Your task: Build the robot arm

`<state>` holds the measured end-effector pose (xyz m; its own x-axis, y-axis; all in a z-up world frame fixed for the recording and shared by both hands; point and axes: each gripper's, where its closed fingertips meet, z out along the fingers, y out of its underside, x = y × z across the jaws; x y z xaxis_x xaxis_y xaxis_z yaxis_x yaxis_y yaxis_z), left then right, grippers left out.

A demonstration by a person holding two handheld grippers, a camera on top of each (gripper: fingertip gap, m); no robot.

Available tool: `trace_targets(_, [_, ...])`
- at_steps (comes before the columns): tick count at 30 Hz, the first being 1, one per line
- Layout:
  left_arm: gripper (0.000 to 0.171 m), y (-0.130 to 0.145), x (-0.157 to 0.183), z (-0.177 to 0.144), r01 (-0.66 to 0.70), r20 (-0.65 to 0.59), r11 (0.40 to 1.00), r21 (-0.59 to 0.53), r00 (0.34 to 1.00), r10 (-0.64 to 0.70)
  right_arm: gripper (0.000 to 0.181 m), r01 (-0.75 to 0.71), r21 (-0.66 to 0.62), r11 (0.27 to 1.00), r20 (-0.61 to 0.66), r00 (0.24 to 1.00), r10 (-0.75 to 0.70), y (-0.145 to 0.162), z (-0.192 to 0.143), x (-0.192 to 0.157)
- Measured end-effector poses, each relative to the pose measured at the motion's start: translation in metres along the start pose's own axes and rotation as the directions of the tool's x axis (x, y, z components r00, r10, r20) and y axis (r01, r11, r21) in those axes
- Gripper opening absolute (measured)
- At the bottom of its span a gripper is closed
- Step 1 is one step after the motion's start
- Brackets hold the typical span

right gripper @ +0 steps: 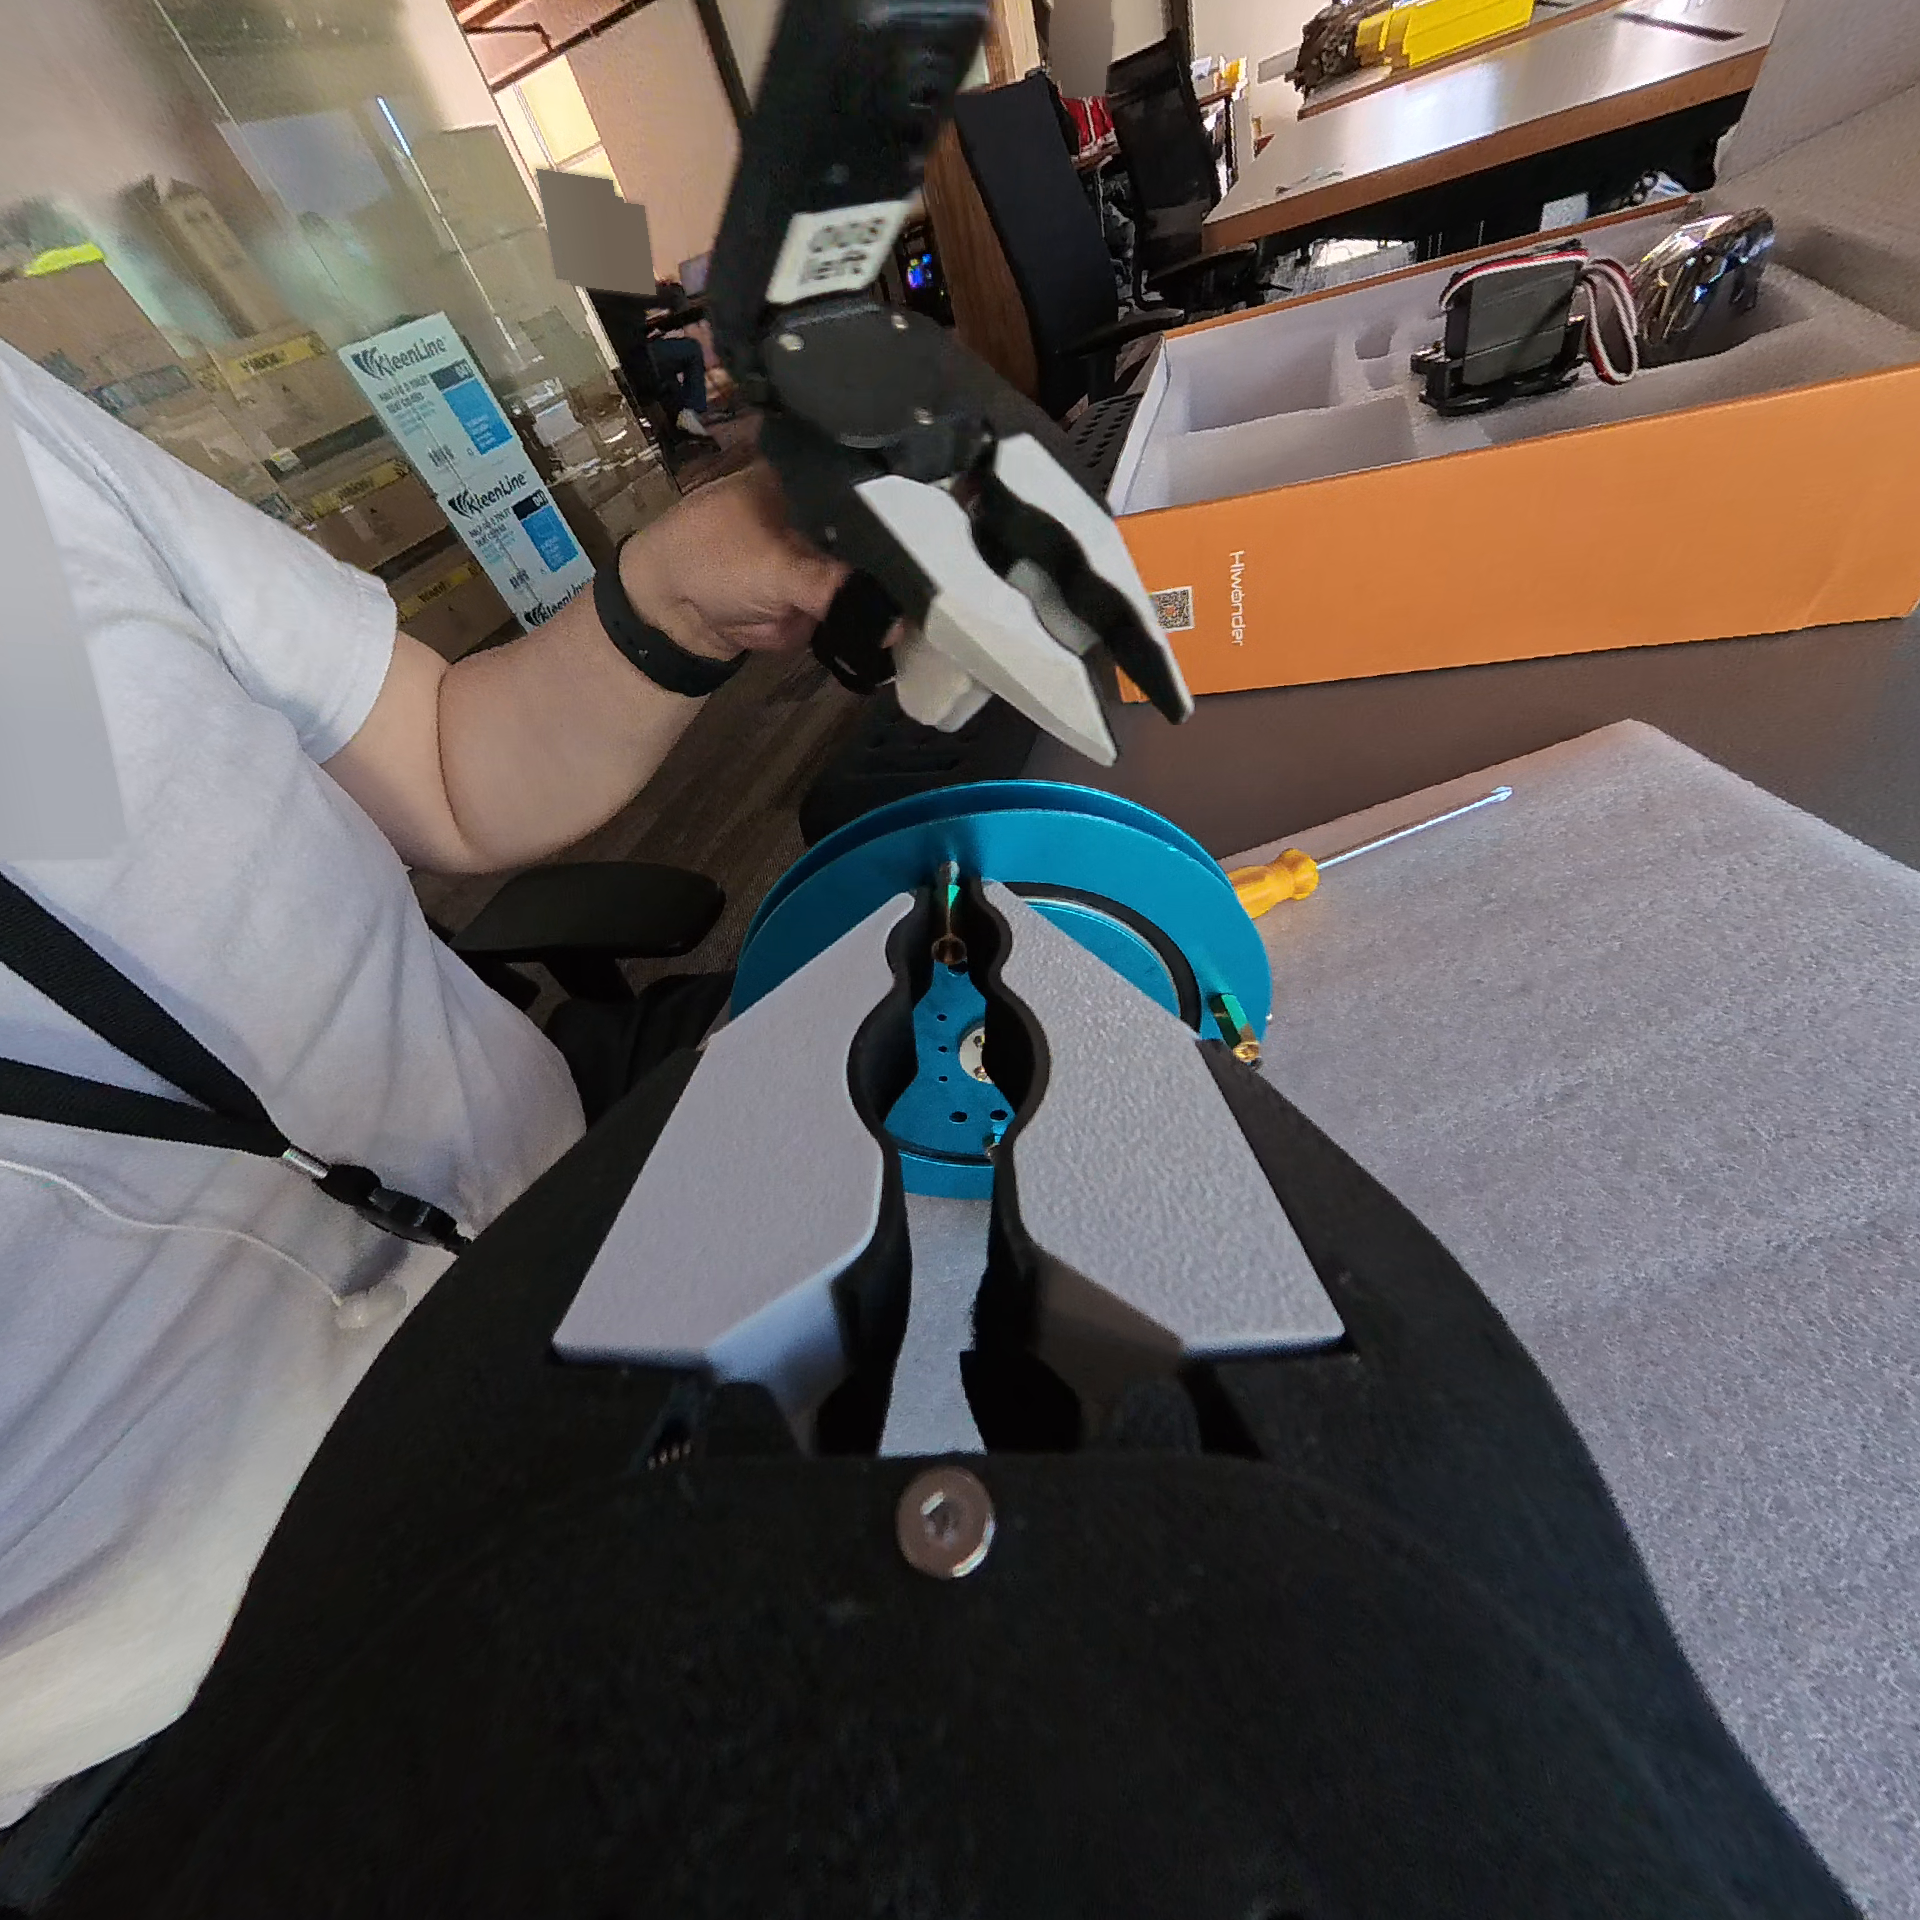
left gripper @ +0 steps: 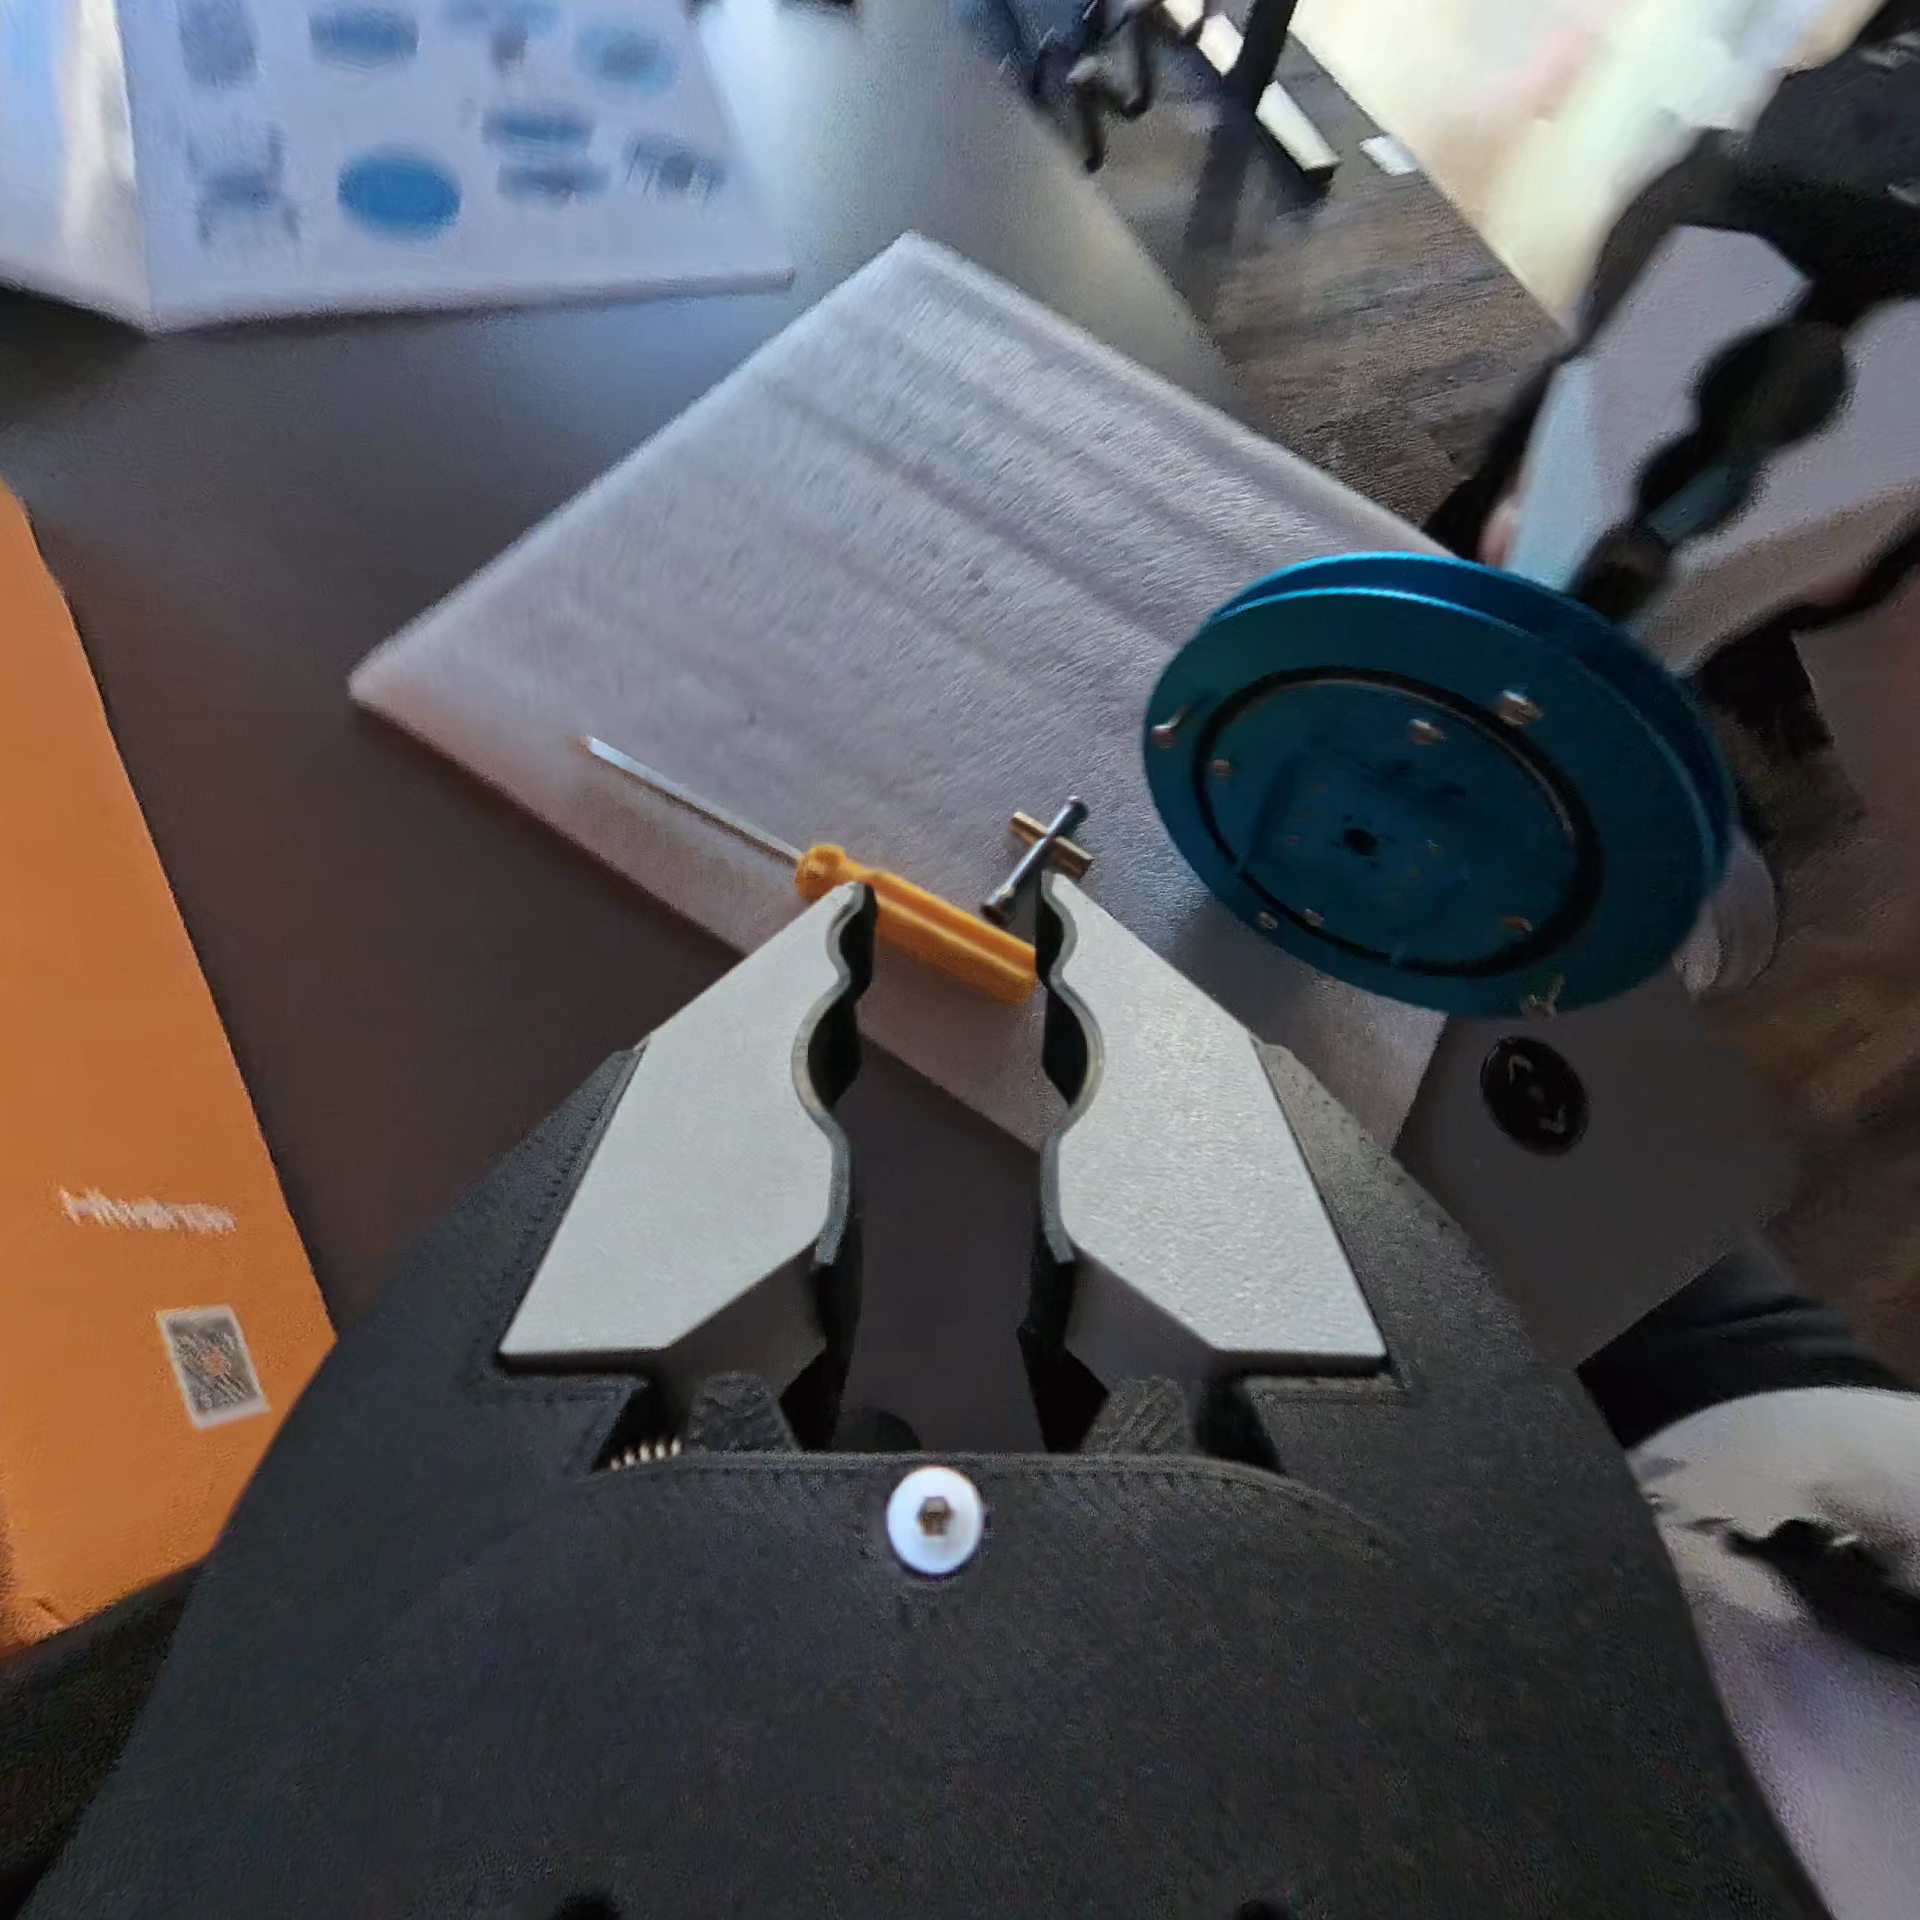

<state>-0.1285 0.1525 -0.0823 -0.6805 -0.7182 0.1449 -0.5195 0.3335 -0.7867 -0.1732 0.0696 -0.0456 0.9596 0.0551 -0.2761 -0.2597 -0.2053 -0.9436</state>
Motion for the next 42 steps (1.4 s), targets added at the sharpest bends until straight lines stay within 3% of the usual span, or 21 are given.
trace_targets(4, [0.022,0.016,-0.014,0.016,0.279,0.041,0.950,-0.141,0.960,-0.276,0.003,0.003,0.010,1.000,-0.002,1.000,-0.003,-0.001,0.000,0.001])
trace_targets(10, [0.029,0.027,-0.013,0.047,0.342,0.131,0.887,-0.310,0.940,-0.316,0.003,0.013,0.018,1.000,0.009,1.000,-0.013,-0.001,0.001,0.001])
trace_targets(13, [0.028,0.043,-0.020,0.052,0.302,0.235,0.833,-0.464,0.948,-0.213,0.003,0.024,0.011,1.000,0.011,1.000,-0.024,-0.001,0.002,0.002])
trace_targets(20, [0.019,0.058,-0.025,0.037,0.154,0.238,0.674,-0.722,0.971,0.034,0.003,0.070,-0.029,0.997,0.011,0.998,-0.070,-0.001,0.006,0.000])
trace_targets(27, [0.019,0.066,-0.032,0.032,0.039,0.159,0.578,-0.815,0.975,0.158,0.004,0.086,-0.052,0.995,0.014,0.996,-0.085,-0.001,0.009,0.001])
trace_targets(30, [0.018,0.064,-0.032,0.032,0.031,0.143,0.609,-0.793,0.980,0.137,0.004,0.087,-0.058,0.995,0.015,0.996,-0.086,-0.001,0.010,0.001])
trace_targets(32, [0.018,0.058,-0.029,0.034,0.070,0.148,0.698,-0.712,0.988,0.052,0.003,0.080,-0.051,0.995,0.009,0.997,-0.079,-0.001,0.009,0.002])
trace_targets(35, [0.018,0.034,-0.014,0.035,0.184,0.091,0.856,-0.483,0.983,-0.160,0.003,0.065,-0.024,0.998,0.010,0.998,-0.065,-0.001,0.007,0.002])
trace_targets(36, [0.018,0.030,-0.009,0.034,0.206,0.061,0.879,-0.431,0.978,-0.199,0.003,0.054,-0.014,0.998,0.013,0.998,-0.054,-0.001,0.006,0.002])
trace_targets(38, [0.018,0.038,-0.003,0.030,0.164,0.020,0.876,-0.453,0.985,-0.174,0.003,0.042,0.002,0.999,0.014,0.999,-0.042,-0.001,0.005,0.003])
trace_targets(42, [0.017,0.064,-0.015,0.033,0.116,0.094,0.817,-0.565,0.993,-0.076,0.003,0.037,0.028,0.999,-0.003,0.999,-0.037,-0.001,0.002,0.004])
